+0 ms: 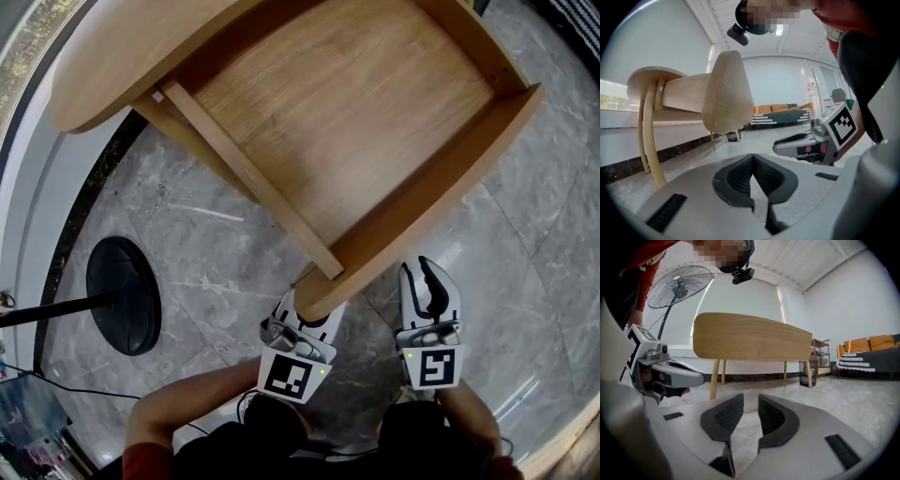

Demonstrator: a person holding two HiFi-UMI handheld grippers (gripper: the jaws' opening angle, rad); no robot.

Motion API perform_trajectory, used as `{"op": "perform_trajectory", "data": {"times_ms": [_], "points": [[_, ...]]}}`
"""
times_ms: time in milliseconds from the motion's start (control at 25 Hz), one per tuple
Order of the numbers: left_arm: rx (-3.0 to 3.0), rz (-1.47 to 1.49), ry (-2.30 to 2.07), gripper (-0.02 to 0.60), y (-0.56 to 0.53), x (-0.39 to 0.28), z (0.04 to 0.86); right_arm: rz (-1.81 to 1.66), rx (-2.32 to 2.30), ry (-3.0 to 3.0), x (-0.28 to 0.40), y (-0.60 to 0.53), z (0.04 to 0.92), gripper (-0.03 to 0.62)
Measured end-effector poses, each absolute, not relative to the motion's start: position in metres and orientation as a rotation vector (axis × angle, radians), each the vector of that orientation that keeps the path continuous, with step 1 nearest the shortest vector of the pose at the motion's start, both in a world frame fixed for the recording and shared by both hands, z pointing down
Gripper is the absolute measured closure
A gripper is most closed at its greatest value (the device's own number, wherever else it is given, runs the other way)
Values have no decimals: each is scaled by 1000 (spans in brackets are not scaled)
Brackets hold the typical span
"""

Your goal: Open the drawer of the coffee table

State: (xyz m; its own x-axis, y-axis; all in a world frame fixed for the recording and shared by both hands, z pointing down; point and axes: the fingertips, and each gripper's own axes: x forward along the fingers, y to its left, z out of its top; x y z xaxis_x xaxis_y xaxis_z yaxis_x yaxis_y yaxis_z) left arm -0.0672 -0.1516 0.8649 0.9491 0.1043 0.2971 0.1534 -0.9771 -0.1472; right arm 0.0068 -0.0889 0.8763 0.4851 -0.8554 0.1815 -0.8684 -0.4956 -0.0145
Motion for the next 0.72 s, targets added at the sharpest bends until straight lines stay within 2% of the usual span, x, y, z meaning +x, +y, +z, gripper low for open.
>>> {"op": "perform_trajectory", "data": {"times_ms": [160,280,720], "points": [[-2927,-417,-209,574,-148,-68,864,266,2635,-1538,5,-89,878,569],[-2925,-423,-213,574,-147,-69,865,273,2630,-1557,4,-90,879,596],[-2923,-437,-218,574,-146,-70,866,304,2615,-1534,4,-89,884,595]]}}
